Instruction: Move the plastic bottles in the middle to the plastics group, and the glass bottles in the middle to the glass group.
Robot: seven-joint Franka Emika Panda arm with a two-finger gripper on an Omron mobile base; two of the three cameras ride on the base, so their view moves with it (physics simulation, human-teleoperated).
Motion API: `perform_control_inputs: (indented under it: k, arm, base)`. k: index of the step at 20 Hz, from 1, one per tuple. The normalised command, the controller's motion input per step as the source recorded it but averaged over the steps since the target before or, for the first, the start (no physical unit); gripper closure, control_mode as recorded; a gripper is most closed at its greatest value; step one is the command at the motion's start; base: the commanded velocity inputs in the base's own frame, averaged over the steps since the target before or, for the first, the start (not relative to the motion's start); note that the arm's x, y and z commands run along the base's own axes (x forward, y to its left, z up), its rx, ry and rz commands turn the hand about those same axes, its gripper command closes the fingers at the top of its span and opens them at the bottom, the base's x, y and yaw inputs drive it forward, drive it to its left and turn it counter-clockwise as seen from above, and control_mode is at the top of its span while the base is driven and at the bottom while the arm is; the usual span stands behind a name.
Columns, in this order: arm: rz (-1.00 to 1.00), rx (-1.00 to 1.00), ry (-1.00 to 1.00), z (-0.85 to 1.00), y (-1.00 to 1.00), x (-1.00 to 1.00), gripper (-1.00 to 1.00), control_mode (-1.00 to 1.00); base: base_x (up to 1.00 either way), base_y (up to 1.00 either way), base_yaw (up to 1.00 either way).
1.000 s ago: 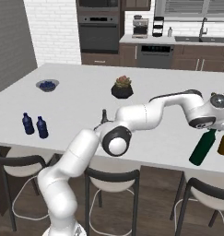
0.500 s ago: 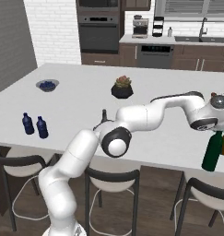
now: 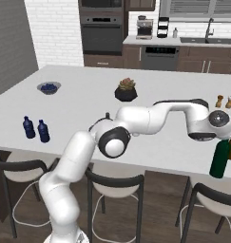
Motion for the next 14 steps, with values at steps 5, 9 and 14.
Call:
perform_control_inputs:
  k: [5,9,14]
  arm:
    - [-0.03,0.0,0.0,0.32,-0.22,0.0,1.0,-1.0]
    - [0.0,0.0,-0.01,0.18,-0.21,0.04,1.0,-1.0]
    - [0.0,0.01,-0.07,0.0,0.0,0.02,1.0,-1.0]
  base:
    - [0.0,0.0,0.0]
    - [0.0,0.0,0.0]
    - [0.0,0.0,0.0]
